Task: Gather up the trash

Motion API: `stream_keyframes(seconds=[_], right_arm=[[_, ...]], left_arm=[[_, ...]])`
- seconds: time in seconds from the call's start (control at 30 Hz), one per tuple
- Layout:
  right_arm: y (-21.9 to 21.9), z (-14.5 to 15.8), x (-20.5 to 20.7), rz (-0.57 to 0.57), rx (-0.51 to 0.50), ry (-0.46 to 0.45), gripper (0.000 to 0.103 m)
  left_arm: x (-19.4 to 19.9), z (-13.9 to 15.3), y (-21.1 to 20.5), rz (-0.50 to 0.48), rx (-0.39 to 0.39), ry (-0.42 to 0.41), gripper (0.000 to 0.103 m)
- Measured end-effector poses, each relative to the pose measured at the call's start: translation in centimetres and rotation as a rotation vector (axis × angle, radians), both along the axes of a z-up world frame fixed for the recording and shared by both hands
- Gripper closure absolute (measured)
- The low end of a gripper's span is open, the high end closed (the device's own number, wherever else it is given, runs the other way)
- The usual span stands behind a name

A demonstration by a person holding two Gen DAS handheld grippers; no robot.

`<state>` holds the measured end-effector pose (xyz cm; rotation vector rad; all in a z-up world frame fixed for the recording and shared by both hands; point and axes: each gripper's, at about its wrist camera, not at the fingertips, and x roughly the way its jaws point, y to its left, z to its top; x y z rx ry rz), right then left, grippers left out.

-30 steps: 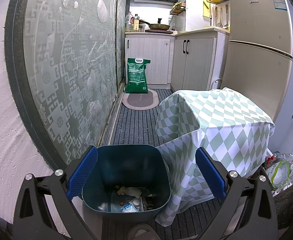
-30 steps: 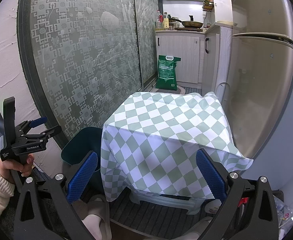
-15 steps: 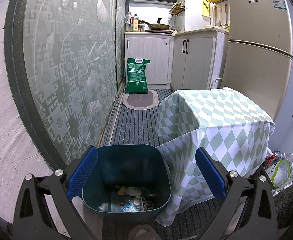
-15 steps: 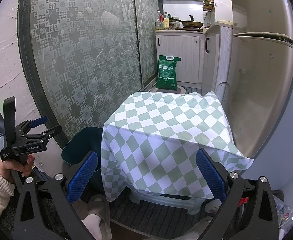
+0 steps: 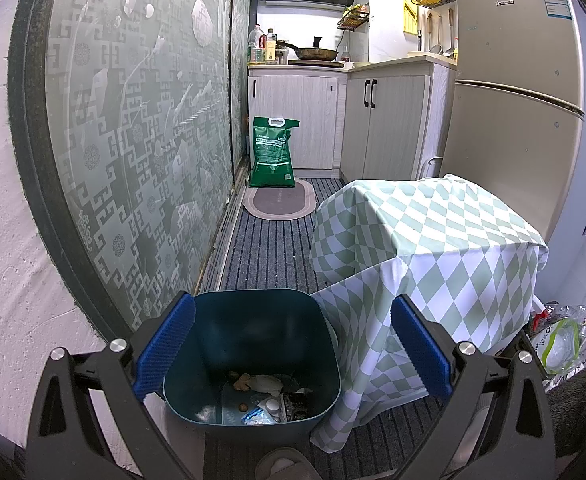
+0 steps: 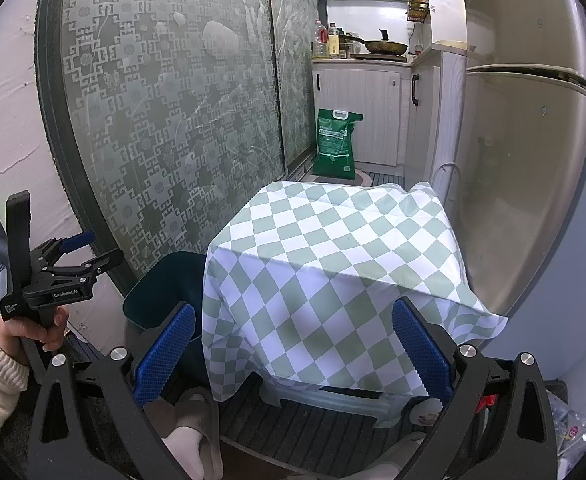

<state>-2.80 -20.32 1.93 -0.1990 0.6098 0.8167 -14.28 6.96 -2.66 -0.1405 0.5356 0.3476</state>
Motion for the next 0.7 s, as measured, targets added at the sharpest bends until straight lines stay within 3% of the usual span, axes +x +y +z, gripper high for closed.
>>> stream_keyframes(seconds=[0.7], right_arm=[[-0.04,-0.02,0.02,-0.001,0.0,0.0,0.003]], left_arm=[[-0.07,-0.22,0.27,0.009,0.004,0.013,0.003]])
